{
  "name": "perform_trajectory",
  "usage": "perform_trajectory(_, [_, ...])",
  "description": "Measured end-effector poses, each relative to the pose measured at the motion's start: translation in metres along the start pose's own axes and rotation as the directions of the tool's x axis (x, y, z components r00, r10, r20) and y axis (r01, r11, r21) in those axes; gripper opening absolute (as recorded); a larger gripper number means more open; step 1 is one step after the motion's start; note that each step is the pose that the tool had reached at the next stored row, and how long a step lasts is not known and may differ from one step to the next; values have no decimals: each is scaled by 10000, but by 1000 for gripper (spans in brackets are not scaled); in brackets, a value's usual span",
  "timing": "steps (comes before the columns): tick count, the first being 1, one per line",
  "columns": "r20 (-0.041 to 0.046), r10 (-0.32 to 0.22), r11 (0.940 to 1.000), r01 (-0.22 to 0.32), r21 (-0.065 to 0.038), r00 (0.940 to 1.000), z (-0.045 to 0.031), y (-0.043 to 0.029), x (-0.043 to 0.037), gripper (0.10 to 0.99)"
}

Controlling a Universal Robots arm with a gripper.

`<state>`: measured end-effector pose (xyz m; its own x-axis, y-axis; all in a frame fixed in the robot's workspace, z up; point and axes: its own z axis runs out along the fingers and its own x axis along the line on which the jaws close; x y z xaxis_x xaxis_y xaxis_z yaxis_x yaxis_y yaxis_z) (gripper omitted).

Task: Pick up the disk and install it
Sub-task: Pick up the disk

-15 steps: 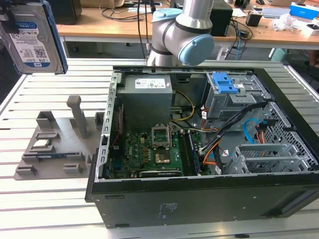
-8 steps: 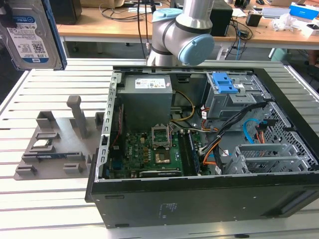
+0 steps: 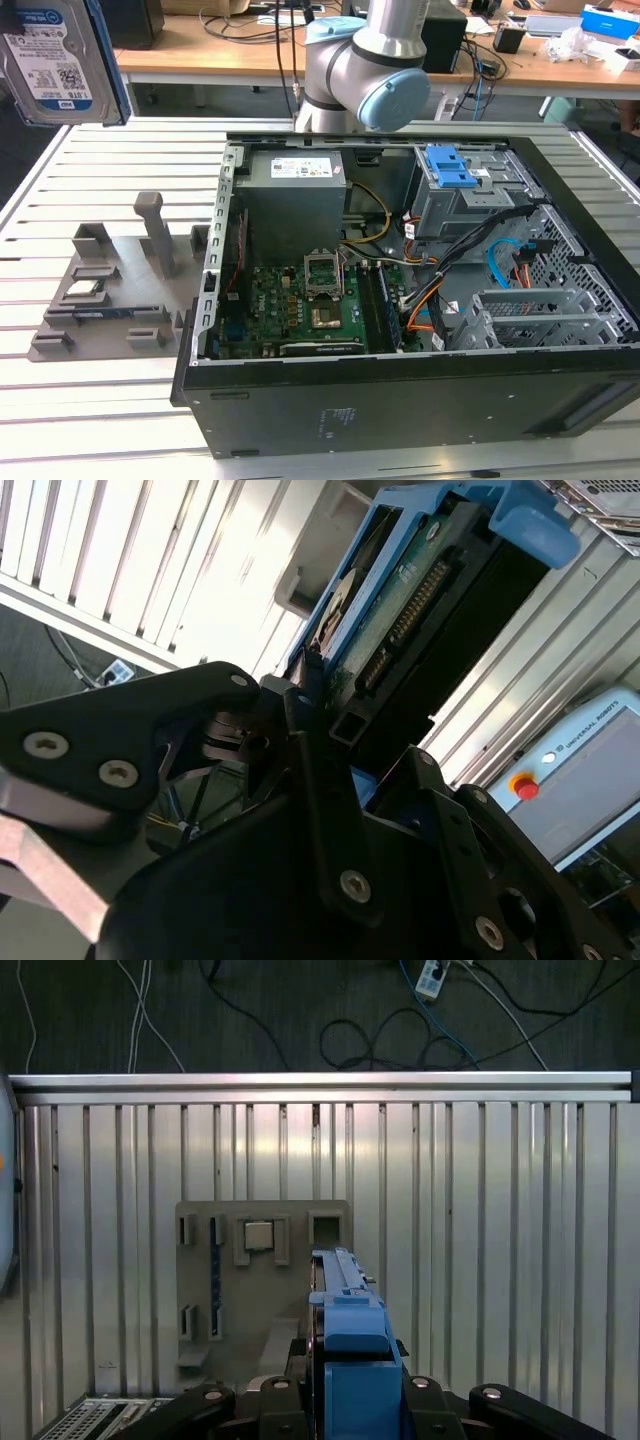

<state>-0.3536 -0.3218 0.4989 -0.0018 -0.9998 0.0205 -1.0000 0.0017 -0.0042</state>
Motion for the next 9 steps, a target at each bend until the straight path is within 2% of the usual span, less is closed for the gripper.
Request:
perform_trajectory(4, [-1, 0, 10000, 0, -2, 10000, -89, -3, 0, 365])
perform_trajectory(9, [0, 1, 10000, -1, -1, 10000, -161, -5, 0, 365])
